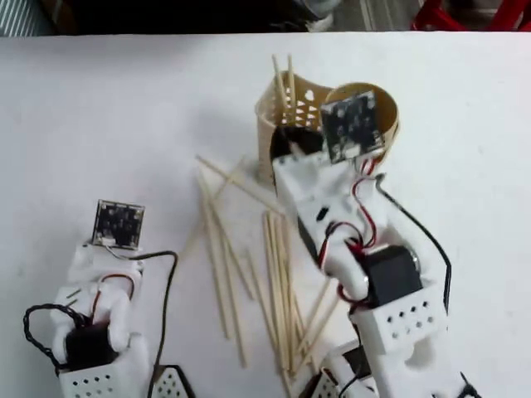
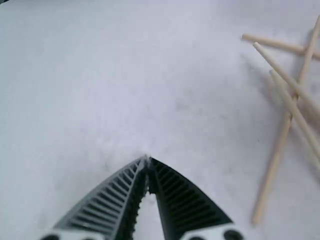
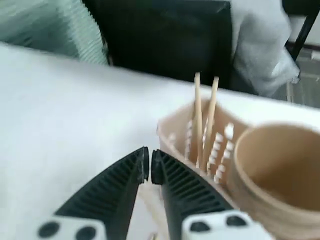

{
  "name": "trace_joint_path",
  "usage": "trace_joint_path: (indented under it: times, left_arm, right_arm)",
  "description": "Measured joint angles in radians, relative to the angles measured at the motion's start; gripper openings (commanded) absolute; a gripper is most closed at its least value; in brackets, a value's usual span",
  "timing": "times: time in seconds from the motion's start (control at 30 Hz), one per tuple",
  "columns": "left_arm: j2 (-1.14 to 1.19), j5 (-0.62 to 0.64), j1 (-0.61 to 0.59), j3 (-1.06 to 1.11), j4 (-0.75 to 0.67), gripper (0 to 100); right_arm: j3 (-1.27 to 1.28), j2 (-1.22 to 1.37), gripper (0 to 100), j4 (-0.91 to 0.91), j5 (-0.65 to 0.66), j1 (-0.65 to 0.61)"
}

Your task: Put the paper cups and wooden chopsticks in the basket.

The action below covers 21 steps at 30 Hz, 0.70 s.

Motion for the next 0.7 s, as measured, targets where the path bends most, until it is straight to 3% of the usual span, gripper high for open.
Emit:
trace_joint_path:
  times: [0.17, 0.5, 0.7]
  left_arm:
    - [-0.002, 0.0, 0.0, -0.074, 0.029, 2]
    - [-0.011, -0.144, 0.0, -0.226, 0.077, 2]
    - [0.21, -0.152, 0.098, -0.382, 0.121, 2]
  right_arm:
    - [0.21, -0.074, 2.2, 0.02, 0.0, 0.005]
    - [0.512, -0.215, 2.3, 0.018, 0.0, 0.068]
    - [0.637, -0.226, 2.3, -0.097, 0.0, 0.132]
